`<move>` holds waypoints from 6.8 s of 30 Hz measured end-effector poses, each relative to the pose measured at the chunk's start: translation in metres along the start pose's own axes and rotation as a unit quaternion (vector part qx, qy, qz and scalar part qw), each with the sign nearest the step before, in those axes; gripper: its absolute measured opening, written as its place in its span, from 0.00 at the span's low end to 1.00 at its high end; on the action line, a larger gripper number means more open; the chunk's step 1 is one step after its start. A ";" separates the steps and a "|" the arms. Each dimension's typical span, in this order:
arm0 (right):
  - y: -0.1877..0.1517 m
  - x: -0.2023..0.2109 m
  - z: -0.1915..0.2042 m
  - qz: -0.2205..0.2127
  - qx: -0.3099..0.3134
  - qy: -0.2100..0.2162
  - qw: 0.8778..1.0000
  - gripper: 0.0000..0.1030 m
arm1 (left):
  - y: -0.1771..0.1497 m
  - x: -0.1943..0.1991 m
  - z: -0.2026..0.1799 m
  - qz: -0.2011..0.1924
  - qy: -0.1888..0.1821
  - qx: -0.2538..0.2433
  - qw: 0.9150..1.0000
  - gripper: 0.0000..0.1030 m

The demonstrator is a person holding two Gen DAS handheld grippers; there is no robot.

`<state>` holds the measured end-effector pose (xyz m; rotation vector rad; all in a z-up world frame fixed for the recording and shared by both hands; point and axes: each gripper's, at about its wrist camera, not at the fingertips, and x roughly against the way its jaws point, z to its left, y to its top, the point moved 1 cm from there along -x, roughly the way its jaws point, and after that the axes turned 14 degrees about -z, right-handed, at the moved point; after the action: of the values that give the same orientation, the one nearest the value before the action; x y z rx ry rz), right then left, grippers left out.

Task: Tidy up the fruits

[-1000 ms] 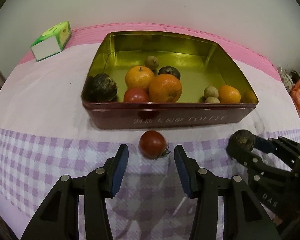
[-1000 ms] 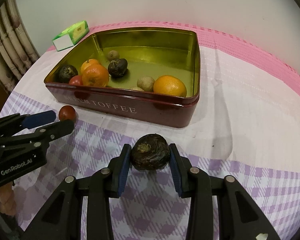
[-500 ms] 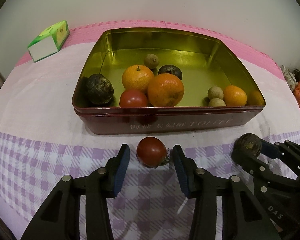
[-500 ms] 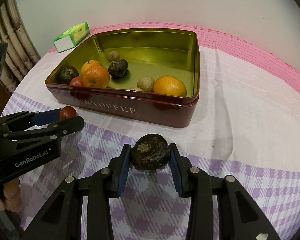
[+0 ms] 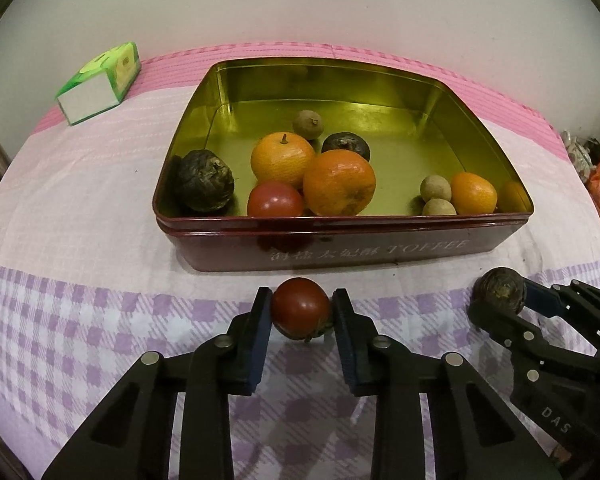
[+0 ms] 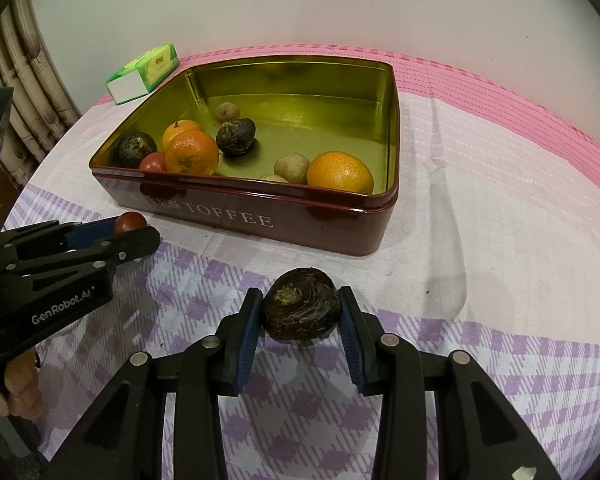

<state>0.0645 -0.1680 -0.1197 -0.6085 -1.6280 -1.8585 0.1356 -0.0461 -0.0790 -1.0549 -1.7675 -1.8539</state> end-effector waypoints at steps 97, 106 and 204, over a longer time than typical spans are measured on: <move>0.083 -0.036 -0.005 -0.014 0.010 0.002 1.000 0.34 | 0.062 -0.021 0.017 -0.023 0.024 -0.015 0.999 0.29; 0.084 -0.034 -0.004 -0.019 0.010 -0.001 1.000 0.42 | 0.062 -0.021 0.017 -0.019 0.020 -0.013 1.000 0.30; 0.021 0.039 0.014 -0.023 -0.033 -0.047 0.998 0.99 | 0.003 0.064 0.017 -0.038 0.041 -0.004 0.998 0.52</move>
<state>0.0505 -0.1606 -0.0760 -0.7025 -1.6590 -1.9491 0.1011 -0.0157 -0.0317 -0.9130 -1.7756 -1.9229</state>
